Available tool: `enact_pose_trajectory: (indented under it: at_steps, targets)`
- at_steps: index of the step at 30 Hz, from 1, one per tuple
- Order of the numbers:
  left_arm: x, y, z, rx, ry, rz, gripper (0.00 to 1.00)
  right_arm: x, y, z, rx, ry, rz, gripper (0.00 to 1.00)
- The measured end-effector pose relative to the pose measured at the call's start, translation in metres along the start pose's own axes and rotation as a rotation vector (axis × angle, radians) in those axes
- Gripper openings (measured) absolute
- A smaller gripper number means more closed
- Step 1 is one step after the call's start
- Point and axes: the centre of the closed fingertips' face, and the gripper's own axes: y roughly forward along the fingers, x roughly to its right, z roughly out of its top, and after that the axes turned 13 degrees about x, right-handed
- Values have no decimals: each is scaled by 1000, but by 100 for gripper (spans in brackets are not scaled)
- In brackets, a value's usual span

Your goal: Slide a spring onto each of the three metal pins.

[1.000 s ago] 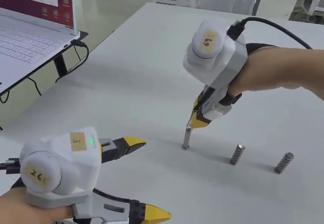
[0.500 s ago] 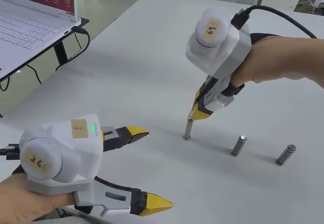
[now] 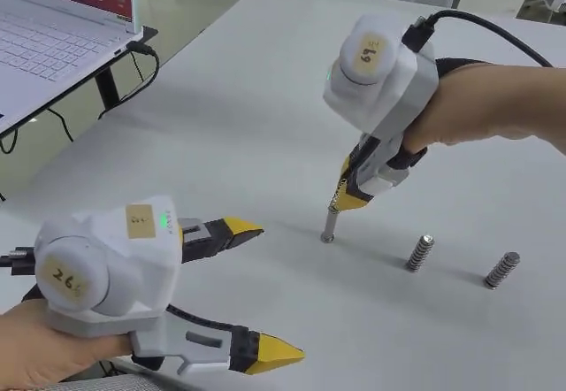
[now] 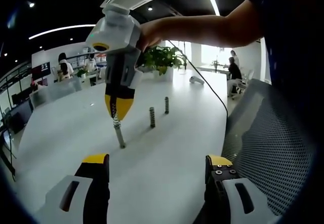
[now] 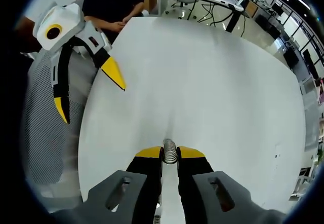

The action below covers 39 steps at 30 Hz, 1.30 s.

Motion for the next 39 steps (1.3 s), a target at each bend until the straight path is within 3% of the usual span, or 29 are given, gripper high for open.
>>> enact_pose_trajectory:
  at_steps: [13, 39]
  targets:
    - [-1, -1, 0, 3, -4, 2, 73, 0, 17, -9, -63, -38, 5, 9]
    - [-3, -2, -4, -1, -9, 1, 73, -7, 49, -28, -107, -39, 22, 9]
